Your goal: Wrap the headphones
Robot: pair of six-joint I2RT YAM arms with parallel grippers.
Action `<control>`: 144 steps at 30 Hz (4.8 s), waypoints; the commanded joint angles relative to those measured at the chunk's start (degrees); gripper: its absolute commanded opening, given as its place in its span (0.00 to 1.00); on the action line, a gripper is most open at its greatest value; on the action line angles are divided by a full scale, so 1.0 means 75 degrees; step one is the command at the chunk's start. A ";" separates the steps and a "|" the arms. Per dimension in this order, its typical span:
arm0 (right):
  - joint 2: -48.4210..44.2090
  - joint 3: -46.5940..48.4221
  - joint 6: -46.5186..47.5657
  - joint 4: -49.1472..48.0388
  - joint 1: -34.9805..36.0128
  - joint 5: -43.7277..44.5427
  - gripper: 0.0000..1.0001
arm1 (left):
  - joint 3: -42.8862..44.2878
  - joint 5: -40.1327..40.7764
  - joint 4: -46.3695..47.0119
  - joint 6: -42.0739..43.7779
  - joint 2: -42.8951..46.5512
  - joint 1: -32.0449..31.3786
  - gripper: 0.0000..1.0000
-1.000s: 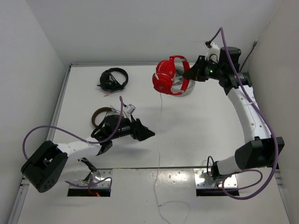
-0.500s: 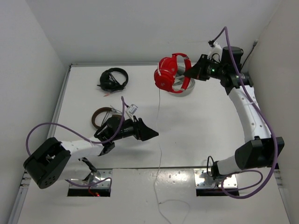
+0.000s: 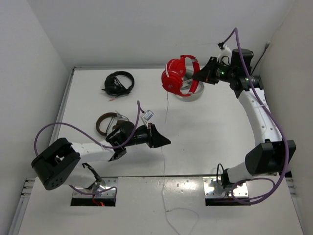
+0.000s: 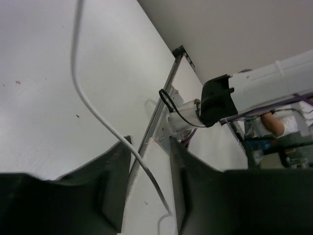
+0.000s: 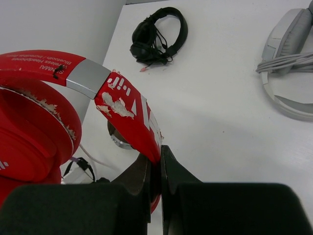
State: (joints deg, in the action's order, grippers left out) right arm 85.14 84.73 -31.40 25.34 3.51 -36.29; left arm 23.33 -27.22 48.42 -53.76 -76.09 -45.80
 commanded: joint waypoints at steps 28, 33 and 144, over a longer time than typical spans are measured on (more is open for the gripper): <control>-0.0349 -0.1499 0.3133 0.1931 0.1149 -0.0479 0.00 | 0.3719 0.4742 -0.5846 0.7824 0.1112 0.1935 0.00; -0.0349 -0.1605 0.1928 0.0948 0.1149 -0.1756 0.00 | 0.3558 0.4345 -0.6094 0.7322 0.0794 0.1725 0.00; -0.0735 -0.1114 0.4363 0.2082 0.3622 0.0656 0.00 | 0.3147 0.3585 -0.4381 0.8916 0.1428 0.1548 0.26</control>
State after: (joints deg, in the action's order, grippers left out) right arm 81.76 74.22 1.87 42.15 30.52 -26.02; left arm 44.29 4.03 16.95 19.77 -64.66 -35.53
